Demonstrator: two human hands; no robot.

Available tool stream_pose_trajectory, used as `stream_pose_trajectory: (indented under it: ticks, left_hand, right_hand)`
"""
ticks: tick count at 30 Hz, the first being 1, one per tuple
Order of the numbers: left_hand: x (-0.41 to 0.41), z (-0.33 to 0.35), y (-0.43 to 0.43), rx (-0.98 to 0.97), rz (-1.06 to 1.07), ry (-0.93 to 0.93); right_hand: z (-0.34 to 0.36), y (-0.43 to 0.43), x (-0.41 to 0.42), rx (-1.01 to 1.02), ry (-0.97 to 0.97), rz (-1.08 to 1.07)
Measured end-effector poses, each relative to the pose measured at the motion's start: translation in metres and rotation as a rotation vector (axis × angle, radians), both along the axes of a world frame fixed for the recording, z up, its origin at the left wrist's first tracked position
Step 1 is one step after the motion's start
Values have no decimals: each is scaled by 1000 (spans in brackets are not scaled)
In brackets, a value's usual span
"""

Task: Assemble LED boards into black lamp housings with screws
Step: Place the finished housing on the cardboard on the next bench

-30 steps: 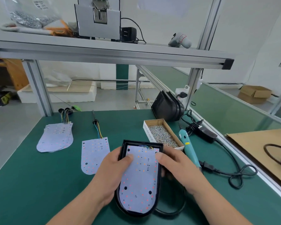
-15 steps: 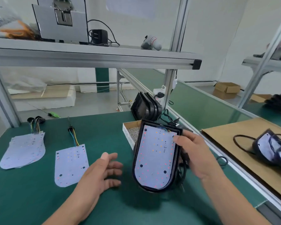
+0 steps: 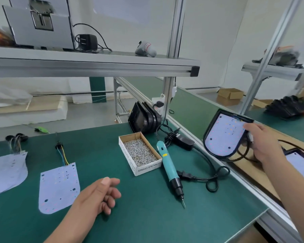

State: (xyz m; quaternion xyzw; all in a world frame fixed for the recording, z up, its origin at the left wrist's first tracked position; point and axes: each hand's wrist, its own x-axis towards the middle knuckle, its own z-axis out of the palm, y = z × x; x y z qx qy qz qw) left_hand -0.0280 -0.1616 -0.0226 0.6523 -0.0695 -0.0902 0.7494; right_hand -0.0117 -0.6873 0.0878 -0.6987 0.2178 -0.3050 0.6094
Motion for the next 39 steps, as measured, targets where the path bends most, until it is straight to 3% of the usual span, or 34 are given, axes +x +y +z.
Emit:
stream_pose_trajectory:
  ticks: [11, 16, 19, 26, 30, 39]
  left_hand:
    - [8, -10, 4, -16, -17, 51]
    - [8, -7, 3, -31, -17, 65]
    - [7, -5, 1, -41, -17, 75]
    - [4, -2, 0, -56, -19, 84]
    - [2, 1, 1, -51, -38, 76]
    - [-3, 8, 0, -38, -66, 48]
  right_hand:
    - [-14, -75, 3, -304, 242, -263]
    - [-14, -75, -2, -649, 426, -399]
    - [-13, -67, -1, -833, 340, -483]
    - [-29, 12, 29, -871, 78, -215]
    - [-41, 73, 52, -813, 74, -79]
    - [-46, 175, 105, -899, 39, 115]
